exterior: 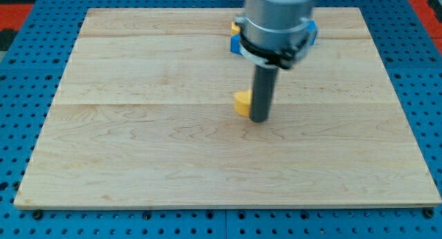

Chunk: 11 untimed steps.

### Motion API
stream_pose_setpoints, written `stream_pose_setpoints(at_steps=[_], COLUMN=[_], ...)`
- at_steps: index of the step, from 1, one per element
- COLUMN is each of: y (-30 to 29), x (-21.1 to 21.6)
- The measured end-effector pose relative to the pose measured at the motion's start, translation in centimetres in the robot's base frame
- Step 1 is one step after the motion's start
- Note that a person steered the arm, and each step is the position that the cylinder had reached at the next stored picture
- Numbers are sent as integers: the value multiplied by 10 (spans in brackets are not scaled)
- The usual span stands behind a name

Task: Push the yellow heart into the blue triangle

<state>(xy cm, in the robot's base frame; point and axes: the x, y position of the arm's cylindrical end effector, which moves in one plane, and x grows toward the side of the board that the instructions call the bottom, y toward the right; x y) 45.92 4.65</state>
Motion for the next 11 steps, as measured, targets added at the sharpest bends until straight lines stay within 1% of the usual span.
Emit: stream_pose_setpoints(at_steps=[2, 4, 5, 6, 7, 8, 9, 10, 11], y=[-35, 6, 15, -26, -22, -13, -38, -72, -73], x=[-11, -67, -39, -31, -81, -114, -110, -142, -156])
